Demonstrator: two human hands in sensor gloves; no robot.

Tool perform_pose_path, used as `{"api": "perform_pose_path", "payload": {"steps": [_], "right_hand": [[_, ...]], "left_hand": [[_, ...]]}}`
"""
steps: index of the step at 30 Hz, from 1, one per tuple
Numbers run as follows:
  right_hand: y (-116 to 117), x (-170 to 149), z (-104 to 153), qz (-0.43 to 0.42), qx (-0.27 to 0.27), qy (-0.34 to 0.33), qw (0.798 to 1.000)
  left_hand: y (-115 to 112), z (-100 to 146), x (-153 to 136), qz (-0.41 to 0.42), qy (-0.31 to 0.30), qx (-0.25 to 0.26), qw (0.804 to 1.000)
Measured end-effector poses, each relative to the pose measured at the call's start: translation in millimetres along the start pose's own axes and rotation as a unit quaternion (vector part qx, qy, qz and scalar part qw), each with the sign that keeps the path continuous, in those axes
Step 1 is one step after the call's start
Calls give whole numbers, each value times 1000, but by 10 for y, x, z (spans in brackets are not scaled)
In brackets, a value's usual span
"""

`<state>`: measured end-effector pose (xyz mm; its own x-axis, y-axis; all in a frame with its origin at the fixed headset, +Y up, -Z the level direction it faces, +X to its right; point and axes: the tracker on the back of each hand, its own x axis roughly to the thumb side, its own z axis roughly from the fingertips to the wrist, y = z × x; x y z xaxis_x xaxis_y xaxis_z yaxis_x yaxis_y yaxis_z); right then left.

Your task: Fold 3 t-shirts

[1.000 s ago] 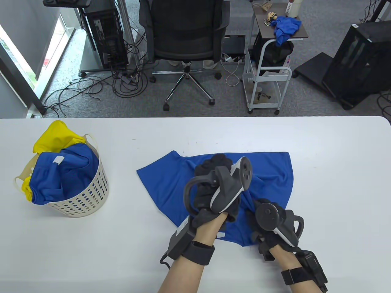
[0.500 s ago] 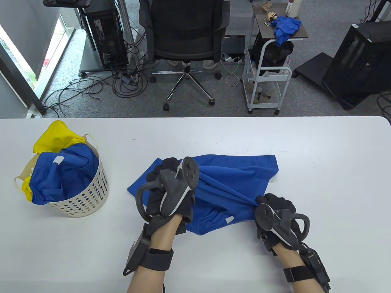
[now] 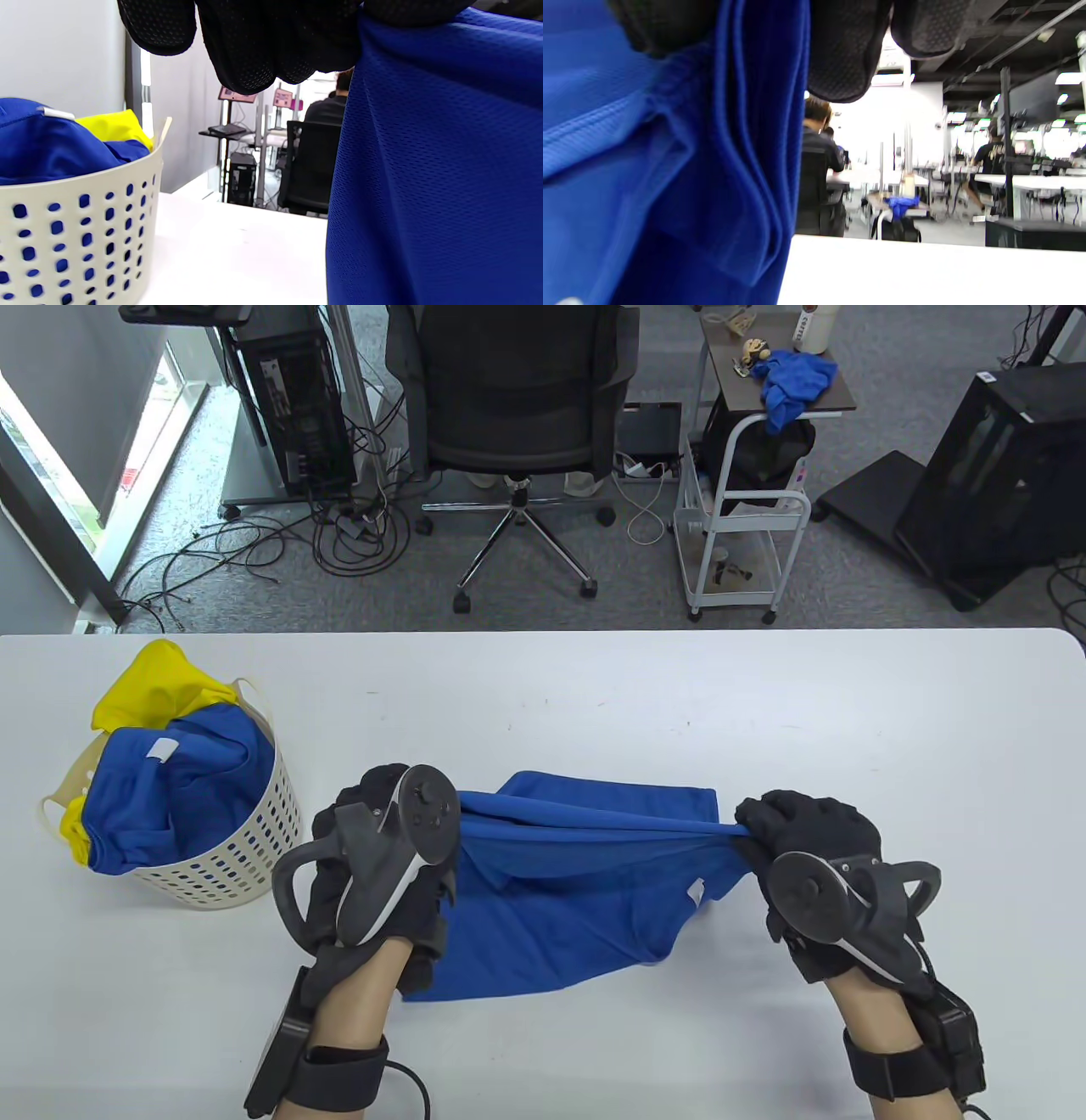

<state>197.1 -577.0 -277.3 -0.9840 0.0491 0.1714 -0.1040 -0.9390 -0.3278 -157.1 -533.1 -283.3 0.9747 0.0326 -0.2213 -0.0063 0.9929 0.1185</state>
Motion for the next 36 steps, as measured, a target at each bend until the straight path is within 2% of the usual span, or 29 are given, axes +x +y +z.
{"api": "perform_pose_path", "payload": {"steps": [1,3,4,6,8,10,11,12,13,14,15,16,17,18,20,21,23,25,27,30,31,32,33,34,36], "right_hand": [[-6,6,-30,1,23,-2,1000],[63,20,-135,2,119,-7,993],[199,22,-224,5,189,-4,982],[457,14,-352,10,267,2,964],[786,-13,-541,24,327,16,944],[1051,-51,-846,33,351,40,935],[1078,-60,-929,33,347,48,936],[1044,-82,-1182,42,313,65,947],[942,-89,-1300,45,280,88,955],[729,-80,-1429,32,217,112,969],[429,-70,-1520,19,123,122,985],[211,-58,-1530,10,54,135,989],[-41,-41,-1513,-1,-42,125,991],[-310,-17,-1451,0,-136,108,985],[-598,15,-1283,9,-240,112,964],[-711,32,-1189,15,-279,95,956],[-788,64,-1027,39,-309,69,948],[-707,87,-923,77,-296,46,951],[-421,86,-804,125,-236,37,963],[305,62,-636,150,-80,19,985],[545,55,-579,155,-22,15,988],[876,48,-481,158,58,12,986],[1028,51,-425,158,90,10,983],[1300,57,-315,159,153,-1,975],[1532,71,-181,156,204,-13,966]], "left_hand": [[-28,-13,5,-14,-3,-12,1000],[-153,-82,29,-48,-11,-50,998],[-268,-156,47,-63,-16,-78,995],[-500,-321,87,-77,-22,-134,988],[-788,-580,147,-83,-26,-182,980],[-969,-895,216,-74,-15,-199,977],[-969,-1030,244,-71,-6,-195,978],[-866,-1202,274,-64,9,-171,983],[-744,-1291,287,-52,15,-148,987],[-496,-1368,306,-23,26,-93,995],[-161,-1386,312,6,38,-18,999],[32,-1365,303,17,40,26,999],[315,-1305,272,35,35,92,994],[569,-1208,227,54,33,149,987],[876,-1031,121,89,16,212,973],[942,-967,82,106,12,230,967],[958,-834,9,127,-3,246,961],[768,-760,-11,113,-13,229,967],[382,-718,-6,80,-25,189,978],[-481,-682,46,12,-53,67,996],[-820,-648,66,-21,-56,7,998],[-1145,-603,79,-46,-65,-46,996],[-1333,-566,88,-60,-71,-78,993],[-1562,-500,84,-84,-74,-119,987],[-1789,-403,49,-105,-86,-159,978]]}}
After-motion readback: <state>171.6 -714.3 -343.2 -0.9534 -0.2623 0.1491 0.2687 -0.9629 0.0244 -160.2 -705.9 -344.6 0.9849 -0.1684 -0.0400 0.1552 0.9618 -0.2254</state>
